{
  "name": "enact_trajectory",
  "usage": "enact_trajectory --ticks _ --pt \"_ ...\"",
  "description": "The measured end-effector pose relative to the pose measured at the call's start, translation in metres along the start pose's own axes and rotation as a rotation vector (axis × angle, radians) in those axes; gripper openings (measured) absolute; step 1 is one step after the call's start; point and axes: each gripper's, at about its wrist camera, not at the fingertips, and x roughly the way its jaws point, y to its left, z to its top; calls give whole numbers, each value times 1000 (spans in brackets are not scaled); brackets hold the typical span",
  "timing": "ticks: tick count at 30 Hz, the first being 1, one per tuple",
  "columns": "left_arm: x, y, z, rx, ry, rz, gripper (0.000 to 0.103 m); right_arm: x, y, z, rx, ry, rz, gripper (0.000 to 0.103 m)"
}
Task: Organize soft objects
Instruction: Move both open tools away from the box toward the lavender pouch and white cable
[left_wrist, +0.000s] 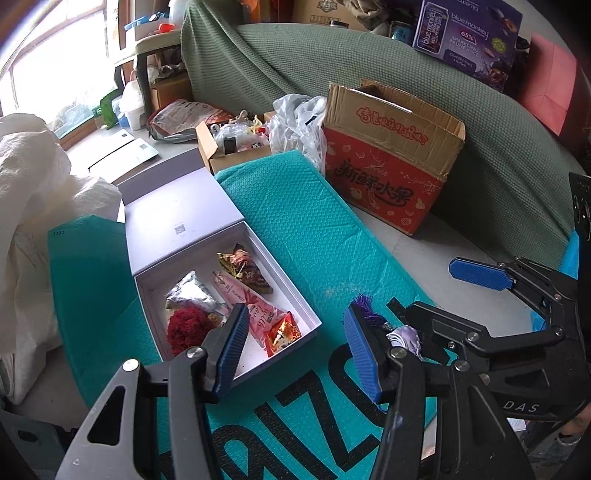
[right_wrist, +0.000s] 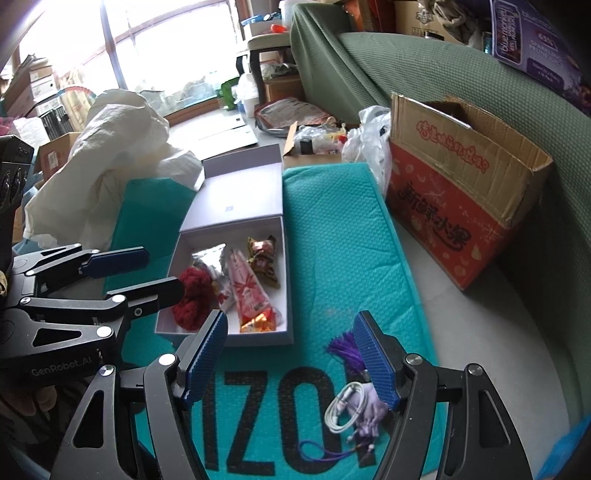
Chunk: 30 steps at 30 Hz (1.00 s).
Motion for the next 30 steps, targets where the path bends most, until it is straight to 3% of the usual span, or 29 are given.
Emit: enact_trajectory --ticks 15,30 --pt "46 -38 -27 96 140 -80 53 13 -41 -51 112 57 -63 71" --pt "103 -78 -48 178 295 -214 53 46 -93 -96 232 160 -143 71"
